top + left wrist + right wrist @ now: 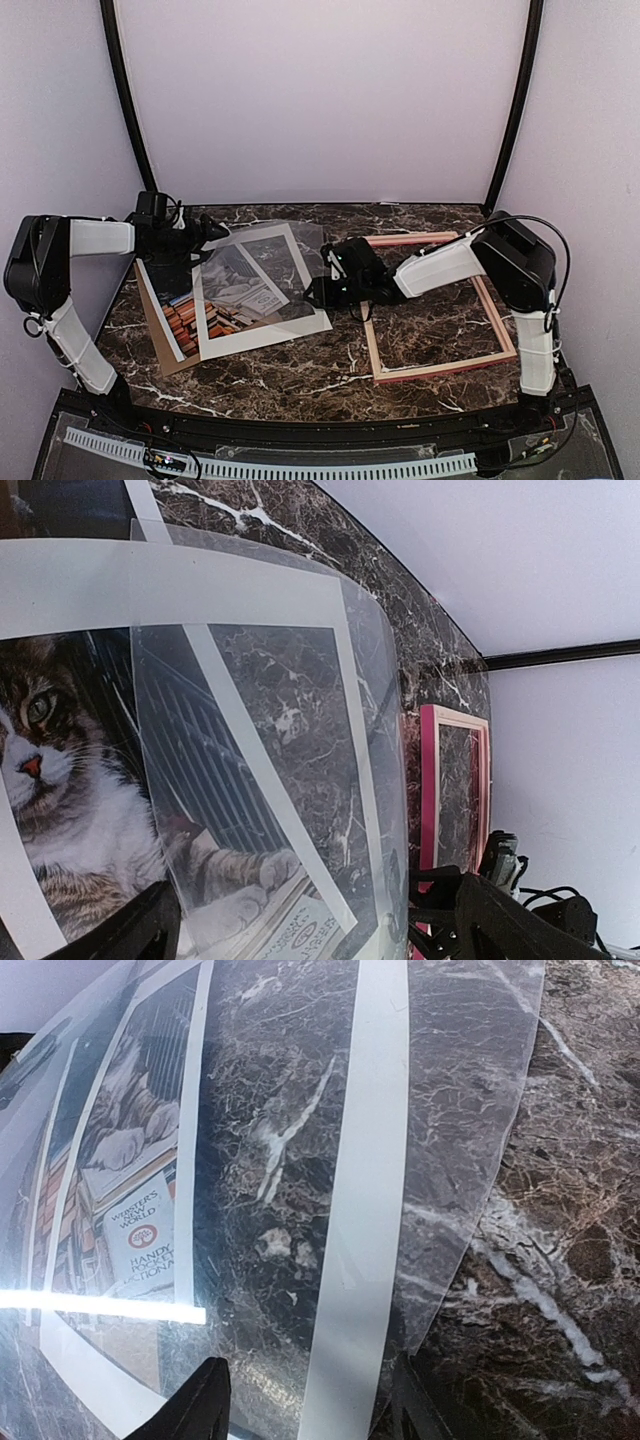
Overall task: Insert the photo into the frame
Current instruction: Pick up the glass panel from the mat board.
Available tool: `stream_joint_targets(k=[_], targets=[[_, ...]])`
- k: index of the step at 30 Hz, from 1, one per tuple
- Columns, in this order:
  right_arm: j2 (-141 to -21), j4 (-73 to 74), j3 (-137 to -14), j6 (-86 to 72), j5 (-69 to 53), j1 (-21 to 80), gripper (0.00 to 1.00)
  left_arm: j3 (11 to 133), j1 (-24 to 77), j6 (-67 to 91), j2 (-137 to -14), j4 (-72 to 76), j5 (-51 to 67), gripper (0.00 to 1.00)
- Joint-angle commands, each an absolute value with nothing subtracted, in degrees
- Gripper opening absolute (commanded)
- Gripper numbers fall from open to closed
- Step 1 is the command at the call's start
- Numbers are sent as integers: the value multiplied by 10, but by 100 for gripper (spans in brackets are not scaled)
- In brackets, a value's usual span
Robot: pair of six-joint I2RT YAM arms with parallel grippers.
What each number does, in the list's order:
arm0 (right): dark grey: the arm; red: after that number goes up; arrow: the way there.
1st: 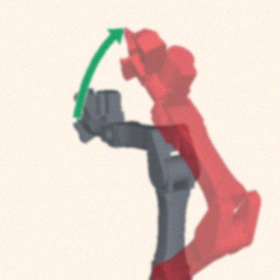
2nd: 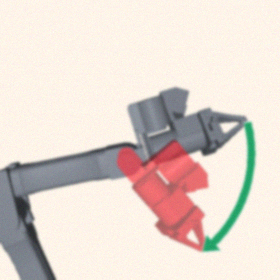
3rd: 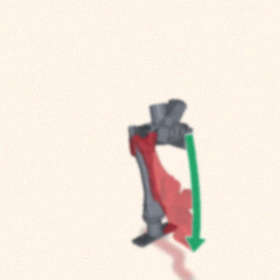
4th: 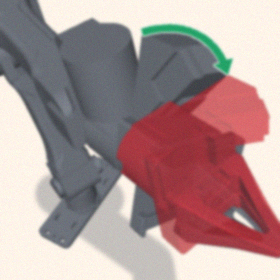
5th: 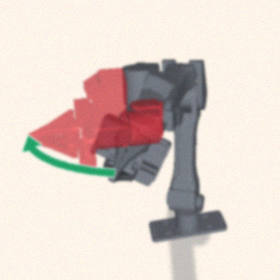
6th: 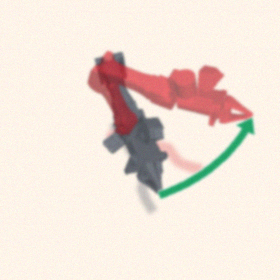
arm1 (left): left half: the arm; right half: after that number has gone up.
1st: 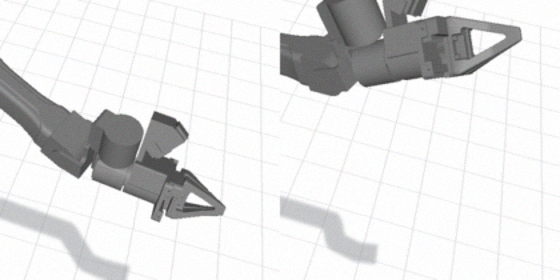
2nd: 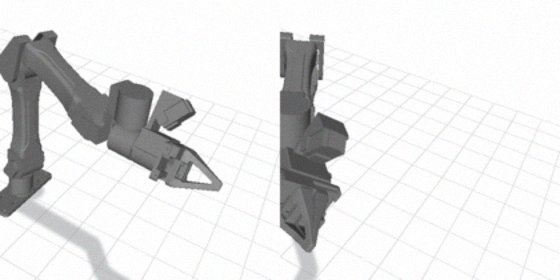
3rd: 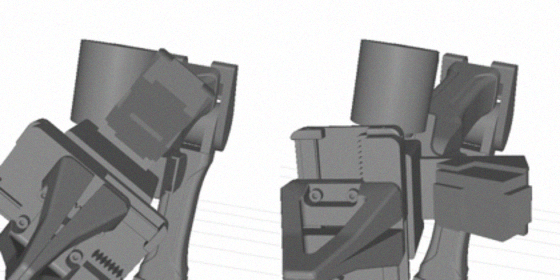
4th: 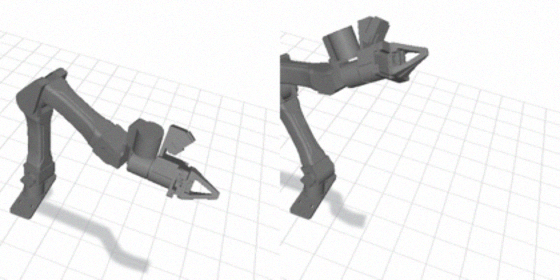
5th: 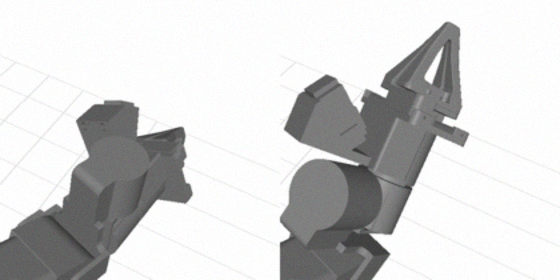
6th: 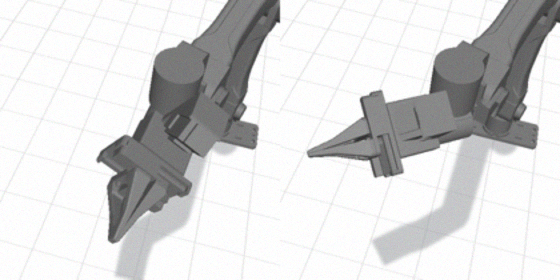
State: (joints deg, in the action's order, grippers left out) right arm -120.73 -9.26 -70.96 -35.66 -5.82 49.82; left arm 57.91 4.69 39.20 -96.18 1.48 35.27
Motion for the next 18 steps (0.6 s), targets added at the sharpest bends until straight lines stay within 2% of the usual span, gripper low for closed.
stream_joint_targets(k=[1, 18], targets=[[-1256, 108, -662, -358, -40, 509, 56, 566, 42, 413, -968, 39, 382, 99], [-1250, 126, -646, -339, -14, 510, 54, 578, 33, 449, -1001, 72, 424, 99]])
